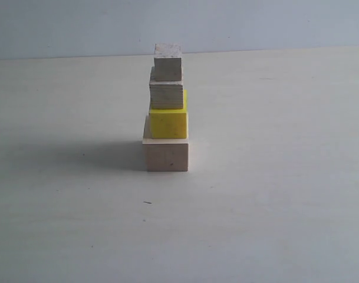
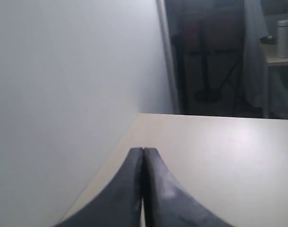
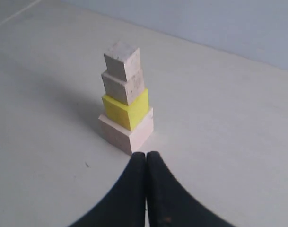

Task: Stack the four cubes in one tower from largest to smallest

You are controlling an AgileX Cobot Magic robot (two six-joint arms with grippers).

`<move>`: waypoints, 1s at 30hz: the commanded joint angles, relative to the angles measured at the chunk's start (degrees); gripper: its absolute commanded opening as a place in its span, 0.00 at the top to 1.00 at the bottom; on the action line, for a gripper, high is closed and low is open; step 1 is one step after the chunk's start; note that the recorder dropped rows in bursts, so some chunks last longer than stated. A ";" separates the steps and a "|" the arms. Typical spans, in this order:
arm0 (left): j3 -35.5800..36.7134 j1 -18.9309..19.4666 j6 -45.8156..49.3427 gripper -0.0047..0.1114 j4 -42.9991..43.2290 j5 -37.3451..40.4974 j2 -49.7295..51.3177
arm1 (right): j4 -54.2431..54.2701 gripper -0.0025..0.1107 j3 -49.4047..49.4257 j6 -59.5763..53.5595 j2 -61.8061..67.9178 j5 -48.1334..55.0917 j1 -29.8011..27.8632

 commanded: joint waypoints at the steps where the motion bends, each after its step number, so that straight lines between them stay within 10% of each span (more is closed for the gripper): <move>1: 4.83 0.13 -10.25 0.96 2.79 -16.92 -10.31 | 0.18 0.98 0.20 0.00 -0.27 -6.94 -0.04; 14: 30.37 0.13 -18.82 0.96 3.47 -47.27 -44.75 | -27.80 0.98 -2.46 5.71 -0.40 -34.17 -0.04; 23: 35.30 0.13 -19.94 0.96 3.70 -49.81 -54.38 | -66.14 0.98 -16.30 30.42 -0.66 -14.58 -0.04; 30: 39.15 0.13 -22.17 0.96 3.74 -50.50 -56.52 | -58.72 0.98 -12.98 31.35 -12.00 -14.59 -0.04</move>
